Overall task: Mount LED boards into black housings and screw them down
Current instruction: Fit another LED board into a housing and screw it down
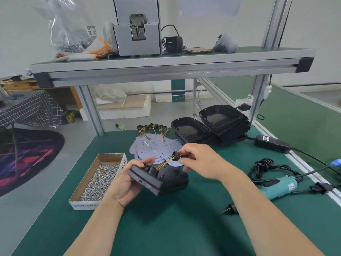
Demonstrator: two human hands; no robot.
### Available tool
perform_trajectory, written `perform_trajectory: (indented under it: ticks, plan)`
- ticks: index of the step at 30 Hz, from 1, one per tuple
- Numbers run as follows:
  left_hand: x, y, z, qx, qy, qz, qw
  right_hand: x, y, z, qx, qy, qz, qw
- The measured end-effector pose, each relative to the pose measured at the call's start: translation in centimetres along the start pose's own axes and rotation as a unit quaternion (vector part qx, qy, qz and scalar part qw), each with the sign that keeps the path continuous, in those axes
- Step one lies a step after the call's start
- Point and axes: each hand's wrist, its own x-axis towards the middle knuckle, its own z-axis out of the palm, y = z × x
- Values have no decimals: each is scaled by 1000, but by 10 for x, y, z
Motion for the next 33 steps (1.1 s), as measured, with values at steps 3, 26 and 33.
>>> perform_trajectory:
  ticks: [3,26,33]
  plan:
    - [-4,-7,-4,-49,15,-7,999,-1,-3,1,-22,-1,0,1000]
    - [-28,28,85,639,-145,95,750,-7,-54,6,-259,-44,-106,959]
    - [-30,18,76,616,-49,71,783,-9,-60,20,-342,31,-127,931]
